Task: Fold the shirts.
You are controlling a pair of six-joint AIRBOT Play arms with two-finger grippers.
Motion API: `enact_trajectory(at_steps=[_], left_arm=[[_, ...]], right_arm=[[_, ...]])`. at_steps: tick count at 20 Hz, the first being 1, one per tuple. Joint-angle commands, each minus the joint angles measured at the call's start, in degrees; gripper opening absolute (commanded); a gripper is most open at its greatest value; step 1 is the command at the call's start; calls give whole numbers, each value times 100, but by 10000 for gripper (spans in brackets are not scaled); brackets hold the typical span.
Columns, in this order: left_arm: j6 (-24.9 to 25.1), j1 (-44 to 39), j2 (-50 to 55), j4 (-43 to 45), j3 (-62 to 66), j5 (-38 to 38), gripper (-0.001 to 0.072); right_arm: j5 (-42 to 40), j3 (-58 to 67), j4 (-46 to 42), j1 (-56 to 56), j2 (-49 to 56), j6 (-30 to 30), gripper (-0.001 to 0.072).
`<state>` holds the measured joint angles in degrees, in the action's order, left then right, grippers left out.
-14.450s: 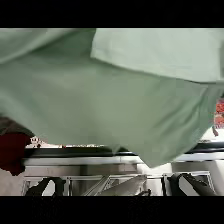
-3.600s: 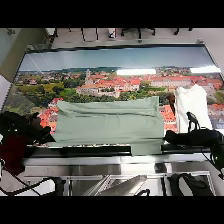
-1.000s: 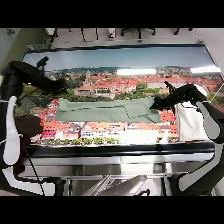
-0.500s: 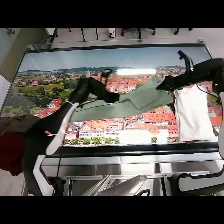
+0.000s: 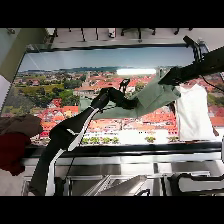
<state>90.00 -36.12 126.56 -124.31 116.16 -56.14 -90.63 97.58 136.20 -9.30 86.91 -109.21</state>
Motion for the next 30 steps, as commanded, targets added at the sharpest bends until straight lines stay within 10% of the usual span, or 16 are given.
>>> enact_trajectory(at_steps=[1,10,15,18,20,21,24,30], left_arm=[[-4,310,-278,-479,-7,-398,16],[520,3289,-3449,-461,-9,-2964,15],[520,4846,-4942,-428,-9,-3195,15],[540,5292,-5493,-428,-20,-2986,16],[669,5318,-5722,-426,-22,-3003,16],[715,5318,-5807,-426,-24,-3038,16],[780,5318,-5917,-426,-24,-3158,16],[815,5318,-6175,-431,-859,-2876,15]], right_arm=[[-42,20,13,11,-11,66,20],[632,17,184,595,22,544,20],[2885,17,243,2719,697,1272,20],[5897,24,549,4417,1751,1331,37],[7925,68,544,5359,2538,1331,556],[8365,87,522,5613,2802,1329,614],[7726,87,280,5466,2857,1325,614],[3974,87,-378,3143,1853,1331,615]])
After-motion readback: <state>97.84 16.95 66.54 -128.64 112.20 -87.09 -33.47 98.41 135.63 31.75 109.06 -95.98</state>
